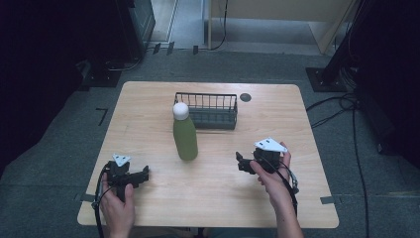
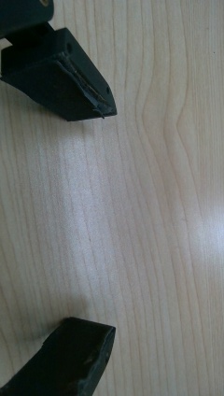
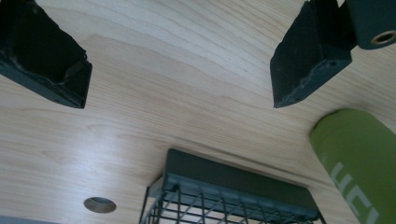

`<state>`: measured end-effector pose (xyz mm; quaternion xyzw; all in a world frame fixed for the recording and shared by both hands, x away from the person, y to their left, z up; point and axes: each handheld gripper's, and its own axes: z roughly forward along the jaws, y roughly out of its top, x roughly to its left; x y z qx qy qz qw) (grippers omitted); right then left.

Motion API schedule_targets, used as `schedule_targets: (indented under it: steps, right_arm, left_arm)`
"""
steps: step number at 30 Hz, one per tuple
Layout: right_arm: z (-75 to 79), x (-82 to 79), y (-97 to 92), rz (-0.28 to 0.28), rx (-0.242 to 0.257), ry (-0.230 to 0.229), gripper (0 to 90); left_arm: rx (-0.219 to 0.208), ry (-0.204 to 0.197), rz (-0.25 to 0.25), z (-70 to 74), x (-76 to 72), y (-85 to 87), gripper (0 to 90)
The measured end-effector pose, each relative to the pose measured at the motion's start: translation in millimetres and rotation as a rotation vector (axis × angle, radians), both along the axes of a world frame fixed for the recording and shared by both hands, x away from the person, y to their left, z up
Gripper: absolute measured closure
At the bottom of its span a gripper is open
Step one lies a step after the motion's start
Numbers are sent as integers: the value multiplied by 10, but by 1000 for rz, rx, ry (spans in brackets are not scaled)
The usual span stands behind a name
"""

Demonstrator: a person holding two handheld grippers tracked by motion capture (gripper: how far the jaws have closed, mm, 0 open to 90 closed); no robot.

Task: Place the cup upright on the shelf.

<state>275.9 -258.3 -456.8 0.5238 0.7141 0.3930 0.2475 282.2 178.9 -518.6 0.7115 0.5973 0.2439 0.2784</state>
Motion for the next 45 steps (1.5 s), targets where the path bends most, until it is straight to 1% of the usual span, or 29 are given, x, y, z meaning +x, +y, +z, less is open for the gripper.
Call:
schedule_targets:
  steps: [7,13,15,17,19,23,30,35,45]
  right_arm:
    - [-4,13,205,39,20,-1,57]
    - [-11,23,362,73,27,-6,57]
    - [-12,23,380,75,28,-5,57]
    - [-12,26,448,90,29,-7,58]
    - [-12,28,462,93,29,-8,58]
    - [-16,28,568,113,39,-11,60]
    - [-31,39,675,130,48,-12,61]
    - [-20,41,788,149,58,-24,62]
    - [-3,47,940,181,75,-33,63]
  left_arm:
    - [0,-1,0,-1,0,0,1]
    - [-1,-1,0,-1,0,-1,1]
    - [0,-1,0,-1,0,0,1]
    - [0,-1,0,-1,0,0,1]
    - [0,-1,0,-1,0,0,1]
    - [0,-1,0,-1,0,0,1]
    - [0,-1,0,-1,0,-1,1]
    - [0,0,0,0,0,0,1]
    - [0,-2,1,-2,0,-1,1]
